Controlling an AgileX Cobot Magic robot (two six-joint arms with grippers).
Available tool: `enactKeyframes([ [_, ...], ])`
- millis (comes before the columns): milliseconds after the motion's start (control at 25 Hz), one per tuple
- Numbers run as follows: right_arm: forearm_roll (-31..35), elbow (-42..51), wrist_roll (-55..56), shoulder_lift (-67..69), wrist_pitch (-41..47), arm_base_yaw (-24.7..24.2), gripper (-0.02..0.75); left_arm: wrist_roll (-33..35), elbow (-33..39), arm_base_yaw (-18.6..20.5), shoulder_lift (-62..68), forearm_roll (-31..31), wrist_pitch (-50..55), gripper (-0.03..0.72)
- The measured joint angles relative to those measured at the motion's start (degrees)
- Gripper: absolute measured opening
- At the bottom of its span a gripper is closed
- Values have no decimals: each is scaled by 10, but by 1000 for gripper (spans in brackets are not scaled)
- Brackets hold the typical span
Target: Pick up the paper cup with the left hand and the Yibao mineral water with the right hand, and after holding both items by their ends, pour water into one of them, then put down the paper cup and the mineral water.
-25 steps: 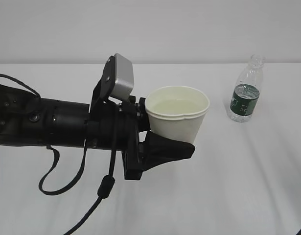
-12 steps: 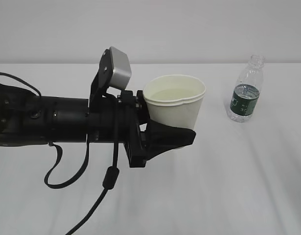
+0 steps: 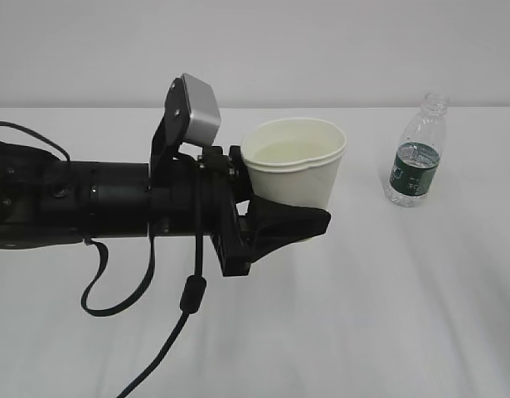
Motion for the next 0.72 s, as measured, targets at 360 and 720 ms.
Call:
enactKeyframes([
  [360,-6,0,5,0,6,0,592,37,0,0,0,-46,32,457],
  [720,-7,0,6,0,8,0,592,74,0,0,0,-88,69,456],
])
